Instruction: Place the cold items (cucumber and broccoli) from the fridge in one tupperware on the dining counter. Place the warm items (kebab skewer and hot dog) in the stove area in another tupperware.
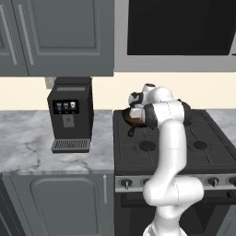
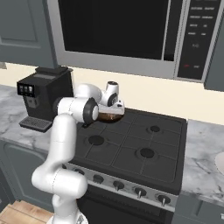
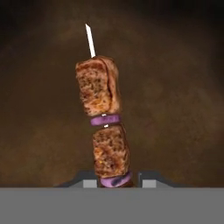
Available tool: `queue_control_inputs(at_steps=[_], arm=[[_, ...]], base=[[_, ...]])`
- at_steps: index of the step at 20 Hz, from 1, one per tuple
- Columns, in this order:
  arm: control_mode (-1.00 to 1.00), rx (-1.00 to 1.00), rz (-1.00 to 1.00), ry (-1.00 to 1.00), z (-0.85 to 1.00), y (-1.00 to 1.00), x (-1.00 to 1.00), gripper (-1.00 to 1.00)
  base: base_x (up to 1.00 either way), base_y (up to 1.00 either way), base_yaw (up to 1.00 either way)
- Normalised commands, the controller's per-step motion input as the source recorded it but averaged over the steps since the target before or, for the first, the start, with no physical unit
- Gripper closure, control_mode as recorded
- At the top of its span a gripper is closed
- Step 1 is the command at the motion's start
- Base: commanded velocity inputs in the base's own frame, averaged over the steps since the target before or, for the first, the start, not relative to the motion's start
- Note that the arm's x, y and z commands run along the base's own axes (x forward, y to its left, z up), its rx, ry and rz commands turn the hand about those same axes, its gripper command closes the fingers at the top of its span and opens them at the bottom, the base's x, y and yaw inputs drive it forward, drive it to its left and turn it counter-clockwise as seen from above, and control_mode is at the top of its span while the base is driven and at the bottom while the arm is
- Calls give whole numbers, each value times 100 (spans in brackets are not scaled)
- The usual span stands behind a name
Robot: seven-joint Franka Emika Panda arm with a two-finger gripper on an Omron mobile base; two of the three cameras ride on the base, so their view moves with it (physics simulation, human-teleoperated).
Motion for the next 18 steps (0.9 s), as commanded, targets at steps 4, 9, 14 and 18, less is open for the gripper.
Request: queue_control_inputs(at_steps=[4,9,14,18], arm=[[-100,0,0,-32,-1,0,-14,100],[-100,0,0,-74,0,0,-17,100],[-100,0,0,-39,30,0,-12,100],[-100,0,2,-19,53,0,-18,100]], base=[[0,0,0],[0,0,0],[0,0,0],[0,0,0]])
